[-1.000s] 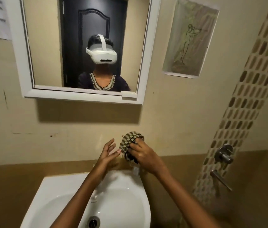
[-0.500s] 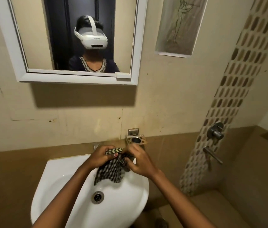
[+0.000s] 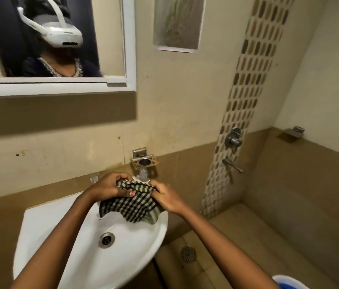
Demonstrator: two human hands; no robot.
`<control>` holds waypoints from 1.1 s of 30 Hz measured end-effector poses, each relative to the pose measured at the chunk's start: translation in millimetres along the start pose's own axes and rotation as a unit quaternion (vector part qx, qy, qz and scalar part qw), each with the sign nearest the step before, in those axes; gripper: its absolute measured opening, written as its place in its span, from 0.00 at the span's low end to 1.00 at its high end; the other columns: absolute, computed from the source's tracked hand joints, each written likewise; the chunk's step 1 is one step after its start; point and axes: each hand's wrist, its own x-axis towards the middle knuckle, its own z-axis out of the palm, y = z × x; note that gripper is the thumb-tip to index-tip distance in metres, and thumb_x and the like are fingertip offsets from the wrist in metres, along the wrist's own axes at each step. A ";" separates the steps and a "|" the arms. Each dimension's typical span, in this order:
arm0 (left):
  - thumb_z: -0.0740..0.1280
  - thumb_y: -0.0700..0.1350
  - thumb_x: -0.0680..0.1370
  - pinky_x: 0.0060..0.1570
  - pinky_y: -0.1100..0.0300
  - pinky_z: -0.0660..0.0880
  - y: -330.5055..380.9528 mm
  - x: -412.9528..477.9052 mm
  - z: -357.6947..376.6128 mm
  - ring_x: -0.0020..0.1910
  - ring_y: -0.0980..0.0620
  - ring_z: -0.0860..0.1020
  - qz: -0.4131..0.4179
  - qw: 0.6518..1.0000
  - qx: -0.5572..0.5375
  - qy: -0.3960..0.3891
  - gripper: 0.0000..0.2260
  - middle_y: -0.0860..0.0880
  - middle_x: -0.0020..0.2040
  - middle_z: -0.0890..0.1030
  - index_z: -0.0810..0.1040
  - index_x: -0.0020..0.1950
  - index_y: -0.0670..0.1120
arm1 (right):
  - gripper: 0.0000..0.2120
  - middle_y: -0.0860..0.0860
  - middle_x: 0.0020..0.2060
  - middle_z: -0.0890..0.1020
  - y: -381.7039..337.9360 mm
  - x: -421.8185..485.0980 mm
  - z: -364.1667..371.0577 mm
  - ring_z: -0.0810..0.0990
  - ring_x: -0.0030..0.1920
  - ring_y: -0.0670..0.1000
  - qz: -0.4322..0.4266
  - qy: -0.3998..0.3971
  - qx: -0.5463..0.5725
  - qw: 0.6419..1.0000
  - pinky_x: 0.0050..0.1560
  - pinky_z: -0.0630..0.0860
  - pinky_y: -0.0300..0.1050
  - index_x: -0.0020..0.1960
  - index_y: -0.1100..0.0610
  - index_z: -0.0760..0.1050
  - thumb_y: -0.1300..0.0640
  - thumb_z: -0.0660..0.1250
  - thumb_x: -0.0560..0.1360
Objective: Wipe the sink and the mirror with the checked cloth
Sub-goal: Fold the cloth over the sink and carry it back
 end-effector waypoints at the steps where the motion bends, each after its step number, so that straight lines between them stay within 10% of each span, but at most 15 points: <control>1: 0.75 0.46 0.68 0.47 0.62 0.72 6.3 4.1 7.0 0.48 0.55 0.79 0.013 1.000 0.001 -0.002 0.10 0.52 0.47 0.82 0.80 0.48 0.49 | 0.11 0.59 0.54 0.81 1.8 -6.8 -6.8 0.79 0.52 0.52 -0.016 0.006 -0.038 0.999 0.49 0.74 0.39 0.62 0.59 0.71 0.58 0.59 0.80; 6: 0.70 0.45 0.74 0.44 0.57 0.74 44.4 38.3 46.9 0.41 0.55 0.79 0.076 0.997 -0.008 -0.027 0.08 0.43 0.42 0.83 0.80 0.43 0.40 | 0.15 0.63 0.48 0.80 22.2 -41.0 -56.2 0.78 0.47 0.55 -0.071 0.055 -0.196 0.976 0.41 0.65 0.41 0.52 0.67 0.71 0.58 0.70 0.75; 26: 0.66 0.45 0.77 0.39 0.63 0.67 361.5 130.2 437.3 0.41 0.53 0.77 0.326 0.919 0.028 -0.220 0.04 0.50 0.41 0.80 0.77 0.43 0.47 | 0.10 0.62 0.53 0.82 144.2 -447.0 -335.4 0.78 0.56 0.59 0.226 0.241 -0.323 0.887 0.57 0.69 0.48 0.56 0.66 0.77 0.66 0.63 0.76; 33: 0.69 0.33 0.73 0.35 0.75 0.69 506.2 98.0 582.5 0.37 0.66 0.76 0.323 0.881 -0.163 -0.304 0.10 0.51 0.40 0.79 0.77 0.53 0.35 | 0.10 0.48 0.51 0.83 130.1 -646.5 -395.2 0.81 0.52 0.47 0.277 0.486 -0.239 0.794 0.53 0.73 0.37 0.55 0.54 0.78 0.63 0.68 0.75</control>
